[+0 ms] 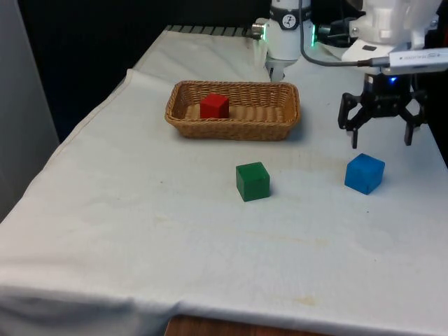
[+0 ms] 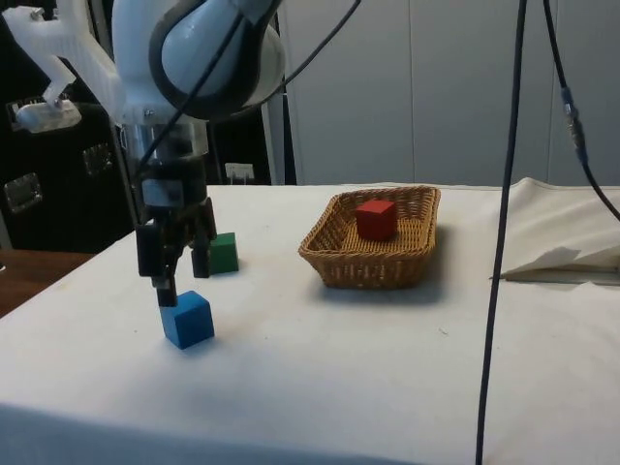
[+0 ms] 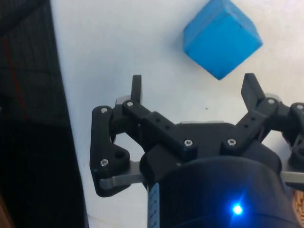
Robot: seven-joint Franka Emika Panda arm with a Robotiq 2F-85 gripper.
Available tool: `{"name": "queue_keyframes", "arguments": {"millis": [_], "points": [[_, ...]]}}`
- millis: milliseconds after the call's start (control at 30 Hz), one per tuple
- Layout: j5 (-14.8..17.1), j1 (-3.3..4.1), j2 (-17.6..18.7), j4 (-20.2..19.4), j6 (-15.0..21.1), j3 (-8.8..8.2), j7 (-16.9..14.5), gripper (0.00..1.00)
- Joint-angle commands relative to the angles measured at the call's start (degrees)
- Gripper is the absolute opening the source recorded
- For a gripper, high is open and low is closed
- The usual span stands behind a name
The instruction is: Pick up exactly two blocks and place them into the basket.
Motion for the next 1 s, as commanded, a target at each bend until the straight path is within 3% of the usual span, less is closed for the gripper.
{"name": "queue_keyframes", "arguments": {"millis": [0,33,67,200,400,967], "points": [[0.11,-0.46,-0.06,0.23,-0.92,-0.17,-0.46,1.00],[0.00,-0.11,0.00,0.06,-0.29,-0.23,-0.17,1.00],[0.11,-0.52,0.06,0.40,-1.15,-0.34,-0.63,1.00],[0.06,-0.74,0.40,1.09,-2.35,-1.55,-1.32,1.00],[-0.17,-0.40,1.20,1.89,-3.27,-2.52,-1.38,1.00],[-0.40,-0.52,5.84,5.84,-4.01,-3.09,-0.86,1.00]]}}
